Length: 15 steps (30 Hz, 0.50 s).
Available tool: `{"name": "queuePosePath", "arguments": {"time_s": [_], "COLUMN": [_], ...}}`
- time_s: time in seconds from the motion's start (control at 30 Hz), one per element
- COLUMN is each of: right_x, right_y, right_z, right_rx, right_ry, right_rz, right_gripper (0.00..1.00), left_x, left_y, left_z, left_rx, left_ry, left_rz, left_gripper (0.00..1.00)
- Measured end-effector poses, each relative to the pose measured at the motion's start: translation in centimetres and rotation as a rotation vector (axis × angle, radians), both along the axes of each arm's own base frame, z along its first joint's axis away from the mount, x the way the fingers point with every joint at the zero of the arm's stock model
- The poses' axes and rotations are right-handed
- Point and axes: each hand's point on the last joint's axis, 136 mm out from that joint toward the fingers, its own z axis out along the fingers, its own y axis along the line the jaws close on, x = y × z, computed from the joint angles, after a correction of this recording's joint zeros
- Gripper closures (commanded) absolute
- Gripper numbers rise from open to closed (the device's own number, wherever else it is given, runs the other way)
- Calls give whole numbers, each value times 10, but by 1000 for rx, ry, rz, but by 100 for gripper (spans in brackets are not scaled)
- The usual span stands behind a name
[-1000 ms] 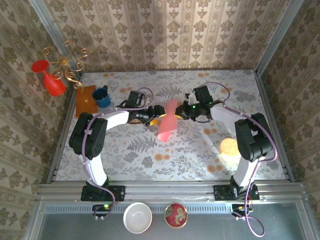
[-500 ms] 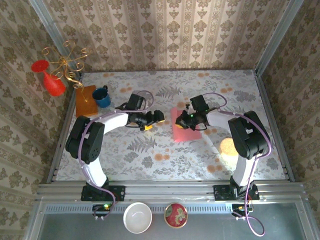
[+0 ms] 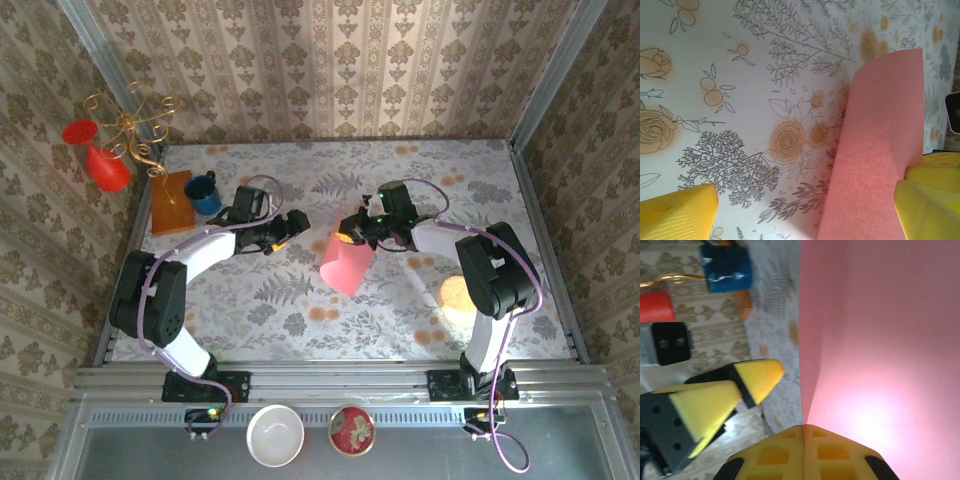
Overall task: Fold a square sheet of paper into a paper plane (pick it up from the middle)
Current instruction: First fold in half a square sheet of paper at the center of the table.
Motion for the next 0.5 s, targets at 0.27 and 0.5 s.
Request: {"name": "queuePosePath", "arguments": {"time_s": [0.27, 0.5], "right_x": [-2, -23], "right_y": [6, -7], "right_z": [10, -27], "right_rx": [90, 39], "right_ry": [-77, -32], "right_rz": [17, 6], "right_gripper": [96, 96], "left_x": [-7, -24], "left_y": [-16, -30], "left_z": [1, -13], "left_rx": [-20, 9], "left_ry": [-18, 12], "left_rz": [-41, -86], "left_gripper": [9, 12]}}
